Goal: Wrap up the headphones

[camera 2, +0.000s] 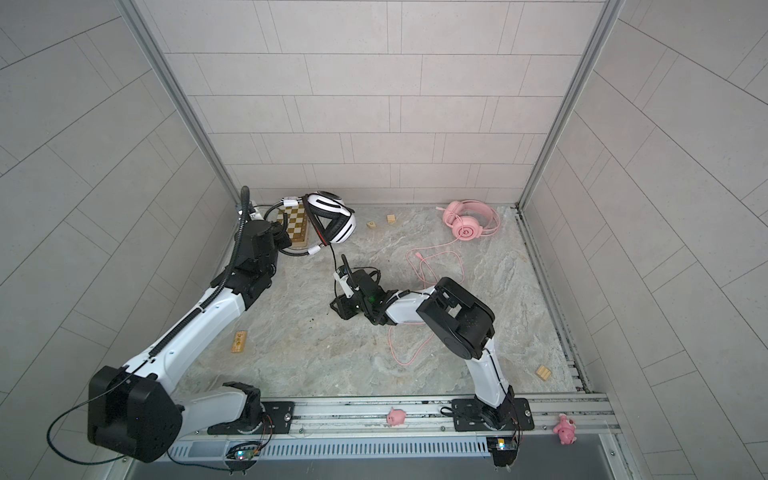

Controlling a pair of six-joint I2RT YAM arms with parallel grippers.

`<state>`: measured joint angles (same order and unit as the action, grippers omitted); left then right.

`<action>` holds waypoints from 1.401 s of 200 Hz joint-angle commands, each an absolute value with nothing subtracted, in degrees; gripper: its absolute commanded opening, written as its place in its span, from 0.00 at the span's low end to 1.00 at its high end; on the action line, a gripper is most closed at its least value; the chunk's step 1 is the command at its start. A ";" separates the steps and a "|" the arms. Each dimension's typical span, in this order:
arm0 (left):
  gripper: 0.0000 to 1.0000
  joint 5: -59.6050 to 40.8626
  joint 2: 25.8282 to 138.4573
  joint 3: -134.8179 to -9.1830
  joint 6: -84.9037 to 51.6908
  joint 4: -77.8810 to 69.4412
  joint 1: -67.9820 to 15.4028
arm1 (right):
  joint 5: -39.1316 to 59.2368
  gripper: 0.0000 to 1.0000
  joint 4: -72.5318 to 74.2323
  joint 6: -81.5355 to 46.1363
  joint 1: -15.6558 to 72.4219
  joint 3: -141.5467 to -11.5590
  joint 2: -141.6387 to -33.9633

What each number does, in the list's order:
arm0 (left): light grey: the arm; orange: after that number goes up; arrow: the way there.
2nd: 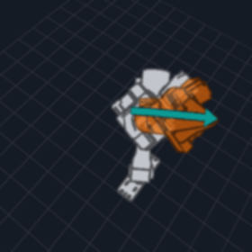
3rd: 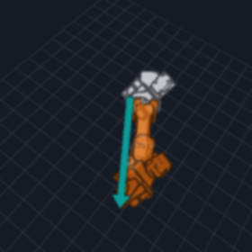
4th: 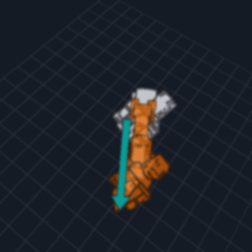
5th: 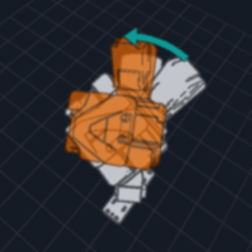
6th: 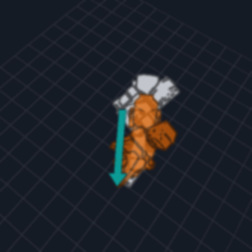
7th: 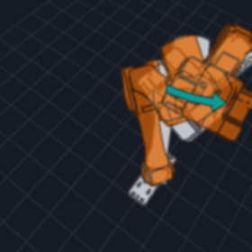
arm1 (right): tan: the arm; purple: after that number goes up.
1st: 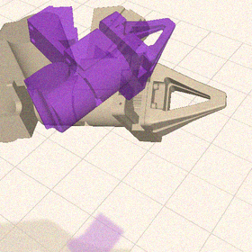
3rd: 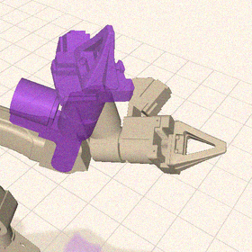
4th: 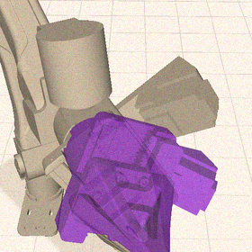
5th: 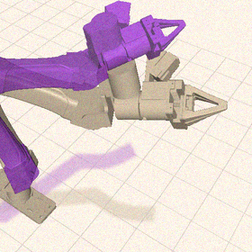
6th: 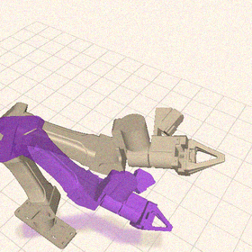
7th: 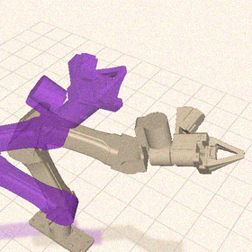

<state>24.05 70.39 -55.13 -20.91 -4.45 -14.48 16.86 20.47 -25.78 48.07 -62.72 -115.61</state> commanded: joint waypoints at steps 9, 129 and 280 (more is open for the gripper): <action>0.00 24.10 67.68 -57.61 -22.72 -10.20 -14.33 | 14.81 0.42 17.84 -24.69 48.96 -61.82 -115.94; 0.00 27.24 69.13 -58.04 -20.49 -8.91 -13.51 | 7.83 0.05 5.52 -19.38 50.37 -49.04 -89.60; 0.00 21.04 77.45 -62.20 -15.92 -4.10 -12.80 | -8.23 0.06 -25.49 -11.24 63.19 -63.54 -58.36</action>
